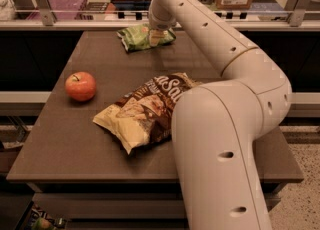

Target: Pick green jalapeno chip bag

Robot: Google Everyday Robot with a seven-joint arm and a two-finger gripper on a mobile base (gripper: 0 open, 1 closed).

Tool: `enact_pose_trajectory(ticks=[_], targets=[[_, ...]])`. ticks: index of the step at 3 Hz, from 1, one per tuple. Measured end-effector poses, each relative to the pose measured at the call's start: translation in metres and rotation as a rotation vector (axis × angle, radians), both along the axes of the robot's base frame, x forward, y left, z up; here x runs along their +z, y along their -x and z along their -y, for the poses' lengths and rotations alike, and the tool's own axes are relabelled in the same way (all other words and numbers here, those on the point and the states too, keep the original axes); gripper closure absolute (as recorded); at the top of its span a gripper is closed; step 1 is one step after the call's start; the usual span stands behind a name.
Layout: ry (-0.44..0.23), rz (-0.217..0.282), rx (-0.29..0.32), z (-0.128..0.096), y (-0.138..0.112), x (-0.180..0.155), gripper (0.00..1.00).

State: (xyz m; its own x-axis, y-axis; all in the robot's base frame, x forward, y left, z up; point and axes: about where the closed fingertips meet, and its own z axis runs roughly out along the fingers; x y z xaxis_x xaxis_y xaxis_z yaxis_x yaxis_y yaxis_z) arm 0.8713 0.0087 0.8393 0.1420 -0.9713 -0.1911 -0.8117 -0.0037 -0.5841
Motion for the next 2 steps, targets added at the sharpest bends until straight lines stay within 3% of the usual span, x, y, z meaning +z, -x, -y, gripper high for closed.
enact_pose_trajectory(ticks=[2], targets=[[0.0,0.0,0.0,0.0,0.0,0.0045,0.65]])
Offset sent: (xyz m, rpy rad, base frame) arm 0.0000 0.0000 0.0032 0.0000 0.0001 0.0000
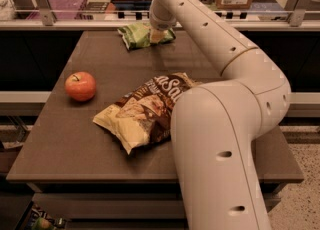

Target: Pick green jalapeno chip bag

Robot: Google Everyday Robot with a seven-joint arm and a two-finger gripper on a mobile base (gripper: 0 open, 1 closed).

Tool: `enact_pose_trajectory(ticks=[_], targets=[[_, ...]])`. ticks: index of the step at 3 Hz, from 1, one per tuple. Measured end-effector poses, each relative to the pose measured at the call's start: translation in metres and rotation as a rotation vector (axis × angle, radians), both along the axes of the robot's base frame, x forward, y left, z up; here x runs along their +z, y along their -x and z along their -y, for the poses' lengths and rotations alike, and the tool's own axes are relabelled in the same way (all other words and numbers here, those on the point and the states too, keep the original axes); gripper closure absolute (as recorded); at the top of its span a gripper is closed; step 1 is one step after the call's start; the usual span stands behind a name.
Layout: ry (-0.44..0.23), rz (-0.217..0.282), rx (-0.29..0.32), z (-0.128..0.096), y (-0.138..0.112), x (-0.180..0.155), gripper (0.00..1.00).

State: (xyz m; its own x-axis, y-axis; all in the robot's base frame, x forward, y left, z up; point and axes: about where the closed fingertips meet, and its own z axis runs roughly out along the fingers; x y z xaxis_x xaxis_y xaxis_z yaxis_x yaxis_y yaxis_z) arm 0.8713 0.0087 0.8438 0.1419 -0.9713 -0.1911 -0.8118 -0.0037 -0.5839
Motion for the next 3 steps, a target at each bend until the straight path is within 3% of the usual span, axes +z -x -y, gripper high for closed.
enact_pose_trajectory(ticks=[1,2,3], targets=[[0.002,-0.005,0.002,-0.0014,-0.0002,-0.0039,0.87],[0.003,-0.009,0.003,-0.0026,-0.0004,-0.0075,1.0],[0.003,-0.01,0.003,-0.0027,-0.0004,-0.0076,1.0]])
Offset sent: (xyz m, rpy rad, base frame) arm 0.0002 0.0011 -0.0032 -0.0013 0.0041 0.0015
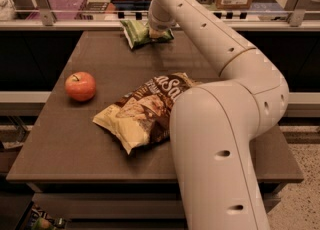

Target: Pick green jalapeno chip bag

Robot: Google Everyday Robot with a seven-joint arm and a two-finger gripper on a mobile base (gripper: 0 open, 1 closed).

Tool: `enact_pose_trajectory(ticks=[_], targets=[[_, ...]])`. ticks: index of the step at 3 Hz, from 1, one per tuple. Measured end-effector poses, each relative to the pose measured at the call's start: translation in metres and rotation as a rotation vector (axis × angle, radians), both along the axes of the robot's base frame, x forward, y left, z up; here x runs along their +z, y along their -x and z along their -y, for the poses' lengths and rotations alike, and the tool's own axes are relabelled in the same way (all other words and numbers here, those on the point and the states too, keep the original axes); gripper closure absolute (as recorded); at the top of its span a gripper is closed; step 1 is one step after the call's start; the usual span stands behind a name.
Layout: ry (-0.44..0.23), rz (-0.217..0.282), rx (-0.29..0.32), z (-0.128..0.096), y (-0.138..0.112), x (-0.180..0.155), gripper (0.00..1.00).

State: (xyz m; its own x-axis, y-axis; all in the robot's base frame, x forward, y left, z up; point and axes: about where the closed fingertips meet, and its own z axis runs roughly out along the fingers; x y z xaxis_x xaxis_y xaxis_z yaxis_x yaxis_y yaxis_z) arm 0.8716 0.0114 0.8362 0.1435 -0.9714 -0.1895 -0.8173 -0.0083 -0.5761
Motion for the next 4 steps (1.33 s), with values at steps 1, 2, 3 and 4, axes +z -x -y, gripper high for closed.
enact_pose_trajectory(ticks=[1,2,3,4], targets=[[-0.033,-0.024,0.033,-0.003,0.005,0.005,1.0],[-0.066,-0.04,0.068,-0.003,0.012,0.019,1.0],[-0.088,-0.024,0.102,0.001,0.018,0.044,1.0],[-0.09,0.003,0.115,0.003,0.023,0.068,1.0]])
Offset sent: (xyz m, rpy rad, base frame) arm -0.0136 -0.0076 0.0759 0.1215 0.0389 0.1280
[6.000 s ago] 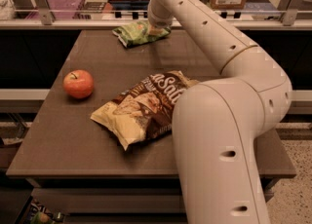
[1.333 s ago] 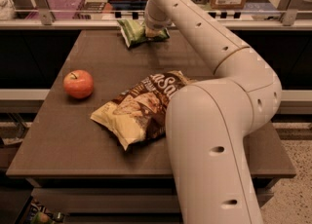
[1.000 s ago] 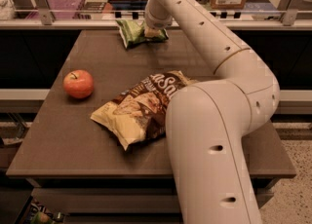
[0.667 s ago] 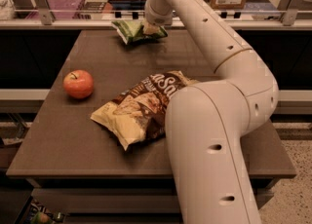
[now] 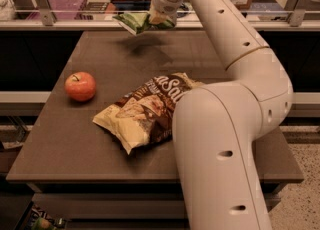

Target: Pick green jalapeno chip bag

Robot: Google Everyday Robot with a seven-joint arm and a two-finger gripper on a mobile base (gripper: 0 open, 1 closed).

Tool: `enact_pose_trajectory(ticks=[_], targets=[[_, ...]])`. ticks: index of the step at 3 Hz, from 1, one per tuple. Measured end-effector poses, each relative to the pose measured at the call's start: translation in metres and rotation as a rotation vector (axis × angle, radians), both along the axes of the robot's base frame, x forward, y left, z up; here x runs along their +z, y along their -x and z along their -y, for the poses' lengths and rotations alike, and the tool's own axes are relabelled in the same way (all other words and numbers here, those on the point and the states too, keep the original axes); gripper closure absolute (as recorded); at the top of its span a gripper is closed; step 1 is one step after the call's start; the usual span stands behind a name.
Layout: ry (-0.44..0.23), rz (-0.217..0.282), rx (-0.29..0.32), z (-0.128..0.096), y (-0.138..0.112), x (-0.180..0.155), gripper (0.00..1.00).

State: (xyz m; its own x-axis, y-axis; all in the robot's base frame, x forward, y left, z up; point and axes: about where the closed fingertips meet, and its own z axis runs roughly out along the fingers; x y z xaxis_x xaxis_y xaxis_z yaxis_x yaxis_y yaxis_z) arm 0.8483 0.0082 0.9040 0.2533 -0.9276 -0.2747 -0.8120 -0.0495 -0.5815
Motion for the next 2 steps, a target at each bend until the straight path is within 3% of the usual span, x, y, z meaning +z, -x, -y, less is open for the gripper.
enact_pose_trajectory(ticks=[2], targets=[[0.02,0.081,-0.016,0.004,0.022,0.063,1.0]])
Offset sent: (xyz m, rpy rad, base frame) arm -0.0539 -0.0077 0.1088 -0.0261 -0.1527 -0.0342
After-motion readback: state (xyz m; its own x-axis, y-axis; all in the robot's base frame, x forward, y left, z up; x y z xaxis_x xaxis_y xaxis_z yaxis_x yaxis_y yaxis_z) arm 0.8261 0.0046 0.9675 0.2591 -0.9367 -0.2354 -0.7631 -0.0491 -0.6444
